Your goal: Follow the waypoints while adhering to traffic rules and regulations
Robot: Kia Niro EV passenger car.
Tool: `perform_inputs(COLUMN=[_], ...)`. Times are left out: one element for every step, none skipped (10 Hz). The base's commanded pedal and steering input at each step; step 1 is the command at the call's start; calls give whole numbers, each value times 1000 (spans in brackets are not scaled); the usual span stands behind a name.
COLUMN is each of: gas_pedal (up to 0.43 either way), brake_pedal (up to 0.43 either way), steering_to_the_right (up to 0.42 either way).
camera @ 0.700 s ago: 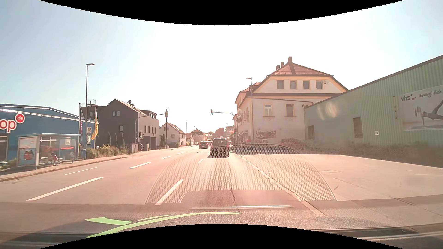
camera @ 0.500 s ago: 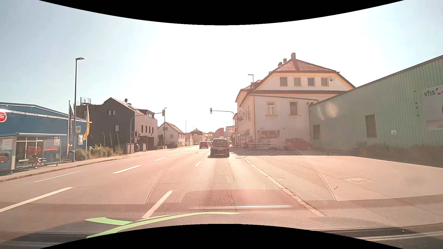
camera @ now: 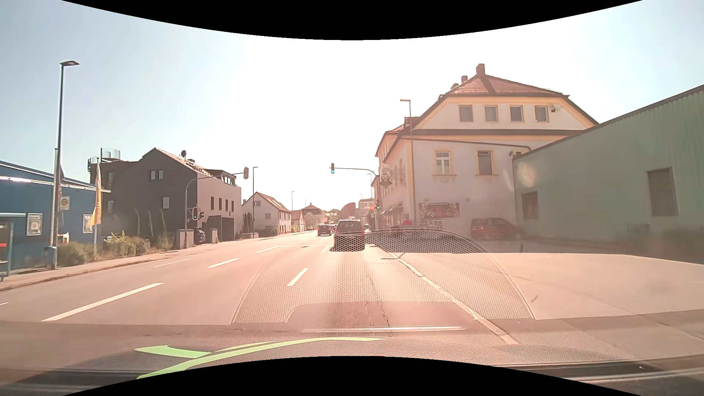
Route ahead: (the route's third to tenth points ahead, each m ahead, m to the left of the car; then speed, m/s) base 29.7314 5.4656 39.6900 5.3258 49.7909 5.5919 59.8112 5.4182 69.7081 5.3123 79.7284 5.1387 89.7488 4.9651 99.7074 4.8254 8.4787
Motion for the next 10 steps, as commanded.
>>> perform_inputs(gas_pedal=[39,39,39,47,47,47,47,47,47,47], brake_pedal=[0,0,0,0,0,0,0,0,0,0], steering_to_the_right=[-1,0,0,0,0,0,0,0,0,0])
